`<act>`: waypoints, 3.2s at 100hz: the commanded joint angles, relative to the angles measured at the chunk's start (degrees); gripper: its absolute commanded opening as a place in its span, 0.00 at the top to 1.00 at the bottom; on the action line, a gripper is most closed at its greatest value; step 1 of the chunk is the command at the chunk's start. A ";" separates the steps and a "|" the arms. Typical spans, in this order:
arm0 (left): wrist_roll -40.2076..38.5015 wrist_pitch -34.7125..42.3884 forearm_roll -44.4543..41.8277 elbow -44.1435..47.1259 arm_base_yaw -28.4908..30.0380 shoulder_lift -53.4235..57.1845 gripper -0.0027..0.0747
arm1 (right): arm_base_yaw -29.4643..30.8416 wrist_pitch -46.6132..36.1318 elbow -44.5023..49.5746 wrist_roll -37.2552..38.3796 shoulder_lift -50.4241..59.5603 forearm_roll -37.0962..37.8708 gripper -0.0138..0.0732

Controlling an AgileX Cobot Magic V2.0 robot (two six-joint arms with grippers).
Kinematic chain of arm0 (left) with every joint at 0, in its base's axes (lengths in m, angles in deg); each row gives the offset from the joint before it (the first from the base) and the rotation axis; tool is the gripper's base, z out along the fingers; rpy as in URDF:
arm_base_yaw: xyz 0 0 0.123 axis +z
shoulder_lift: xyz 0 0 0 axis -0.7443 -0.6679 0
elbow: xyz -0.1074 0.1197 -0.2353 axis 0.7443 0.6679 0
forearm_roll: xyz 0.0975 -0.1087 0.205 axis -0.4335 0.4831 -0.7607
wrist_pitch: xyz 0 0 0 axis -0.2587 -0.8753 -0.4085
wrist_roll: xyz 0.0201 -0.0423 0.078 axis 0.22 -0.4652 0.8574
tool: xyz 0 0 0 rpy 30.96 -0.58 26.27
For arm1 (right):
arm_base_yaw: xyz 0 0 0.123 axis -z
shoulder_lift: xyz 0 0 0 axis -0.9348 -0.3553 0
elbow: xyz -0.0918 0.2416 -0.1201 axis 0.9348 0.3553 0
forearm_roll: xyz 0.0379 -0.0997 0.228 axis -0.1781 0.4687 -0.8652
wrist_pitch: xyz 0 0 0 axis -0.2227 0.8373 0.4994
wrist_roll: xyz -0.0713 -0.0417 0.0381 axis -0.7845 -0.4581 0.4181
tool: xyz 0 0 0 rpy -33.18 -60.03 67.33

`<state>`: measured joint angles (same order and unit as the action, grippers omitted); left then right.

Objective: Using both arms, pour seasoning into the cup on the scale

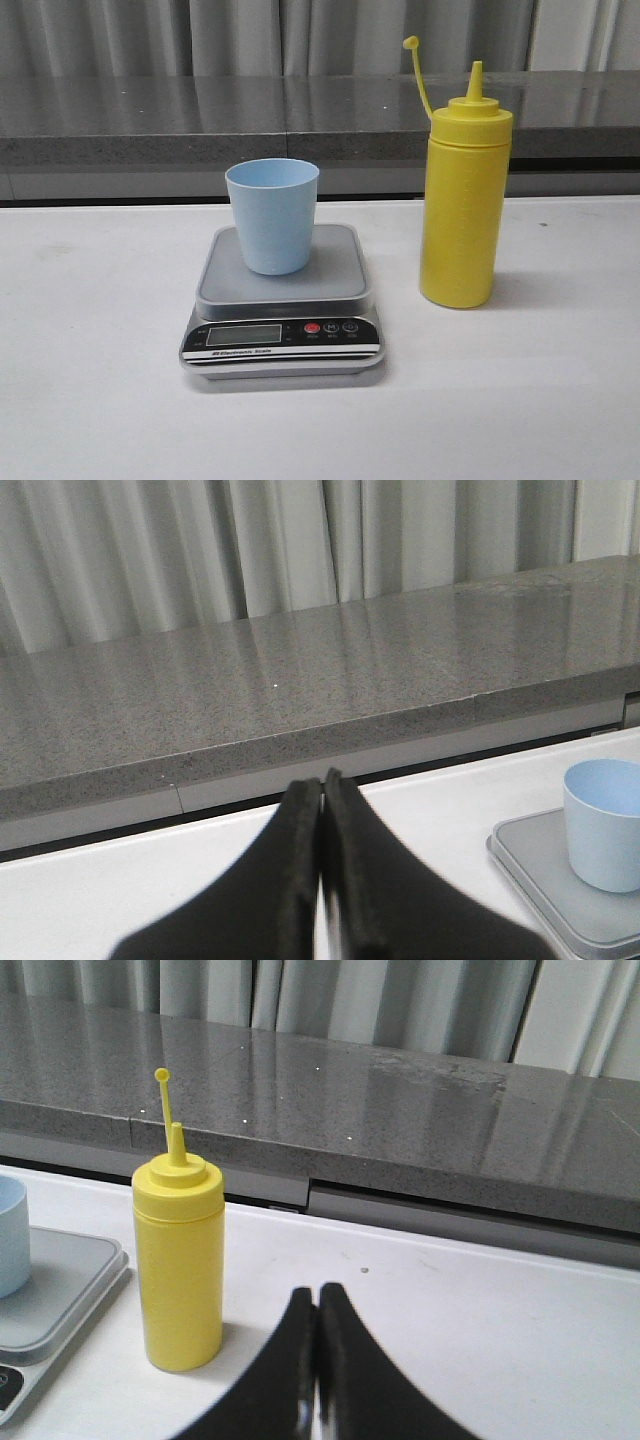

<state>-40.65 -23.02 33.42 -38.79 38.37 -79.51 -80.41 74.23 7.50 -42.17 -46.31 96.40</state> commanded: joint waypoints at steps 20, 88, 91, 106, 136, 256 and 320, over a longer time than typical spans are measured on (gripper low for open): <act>-0.34 4.70 -0.03 -1.46 0.14 -0.31 0.99 | 0.47 -1.32 -0.79 -0.43 3.39 1.42 0.98; -0.34 4.70 -0.03 -1.46 0.14 -0.31 0.99 | 10.83 -7.05 14.34 -1.53 14.97 -5.55 0.98; -0.34 4.70 -0.03 -1.46 0.14 -0.31 0.99 | 10.83 -7.77 15.20 -2.34 14.97 -5.55 0.98; -0.34 4.70 -0.03 -1.46 0.14 -0.31 0.99 | 10.83 -8.17 16.34 -4.95 14.97 -4.89 0.98; -0.34 4.70 -0.03 -1.46 0.14 -0.31 0.99 | 10.83 -8.37 16.34 -5.26 14.97 -4.24 0.98; -0.34 5.36 -1.75 1.05 0.14 0.29 0.99 | 10.83 -8.24 16.34 -5.26 14.97 -4.24 0.98; -0.34 10.71 0.76 19.52 7.28 16.89 0.99 | 10.83 -8.24 16.34 -5.26 14.97 -4.24 0.98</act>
<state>-40.65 -18.07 33.39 -18.89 44.14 -63.77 -69.98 70.75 23.83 -46.90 -32.10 91.45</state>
